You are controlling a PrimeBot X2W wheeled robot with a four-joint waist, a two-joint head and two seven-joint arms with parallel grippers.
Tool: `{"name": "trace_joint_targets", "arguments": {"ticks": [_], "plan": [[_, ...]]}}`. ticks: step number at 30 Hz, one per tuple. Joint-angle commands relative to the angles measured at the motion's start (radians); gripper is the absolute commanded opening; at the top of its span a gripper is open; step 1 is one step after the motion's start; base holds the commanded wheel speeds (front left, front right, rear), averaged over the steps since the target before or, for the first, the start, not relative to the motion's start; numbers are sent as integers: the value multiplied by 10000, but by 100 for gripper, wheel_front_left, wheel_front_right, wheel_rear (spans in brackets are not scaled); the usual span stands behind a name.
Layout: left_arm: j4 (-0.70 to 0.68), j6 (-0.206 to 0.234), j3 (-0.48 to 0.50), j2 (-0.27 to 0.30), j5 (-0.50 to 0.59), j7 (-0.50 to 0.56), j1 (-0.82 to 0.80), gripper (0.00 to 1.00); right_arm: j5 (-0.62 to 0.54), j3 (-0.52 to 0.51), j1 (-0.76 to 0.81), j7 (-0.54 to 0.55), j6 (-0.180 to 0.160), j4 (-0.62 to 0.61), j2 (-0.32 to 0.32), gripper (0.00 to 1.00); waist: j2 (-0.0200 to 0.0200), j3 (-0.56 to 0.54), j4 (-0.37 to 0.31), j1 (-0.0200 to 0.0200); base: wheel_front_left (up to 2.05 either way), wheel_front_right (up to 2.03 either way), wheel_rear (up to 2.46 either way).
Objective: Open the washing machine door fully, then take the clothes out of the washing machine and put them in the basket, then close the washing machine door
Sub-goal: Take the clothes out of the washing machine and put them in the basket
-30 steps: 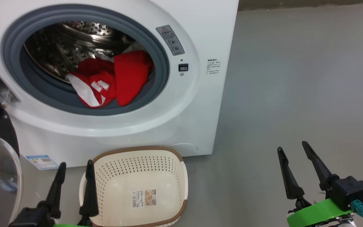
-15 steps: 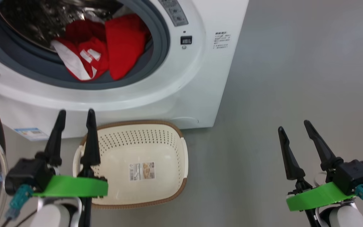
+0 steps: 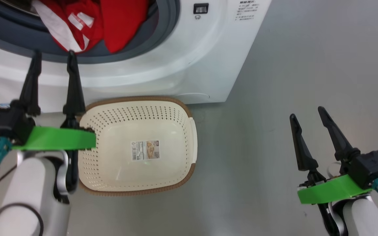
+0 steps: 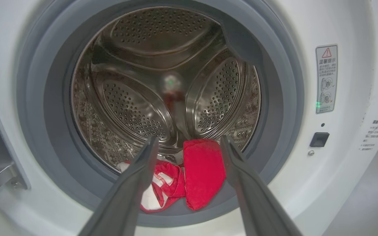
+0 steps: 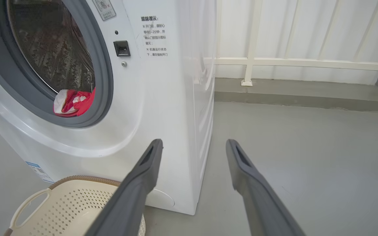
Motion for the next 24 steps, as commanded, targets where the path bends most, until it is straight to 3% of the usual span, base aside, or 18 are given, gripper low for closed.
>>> {"name": "trace_joint_targets", "arguments": {"ticks": [1, 13, 17, 24], "plan": [[42, -91, 375, 307, 239, -74, -508, 100, -46, 175, -324, -62, 62, -297, -35, 100, 0, 392, -85, 0, 0, 0, 0], [2370, -13, 17, 696, 1260, -60, -3028, 100, 9, 155, -525, -64, 62, -448, -35, 100, 0, 1135, -456, 0, 0, 0, 0], [3207, 188, -169, 908, 1639, 162, -3923, 100, 16, 139, -605, -64, 62, -475, -35, 100, 0, 1343, -542, 0, 0, 0, 0], [4353, 160, -413, 990, 1807, 616, -5041, 100, 102, 132, -680, -64, 62, -445, -35, 100, 0, 1562, -591, 0, 0, 0, 0]]}}
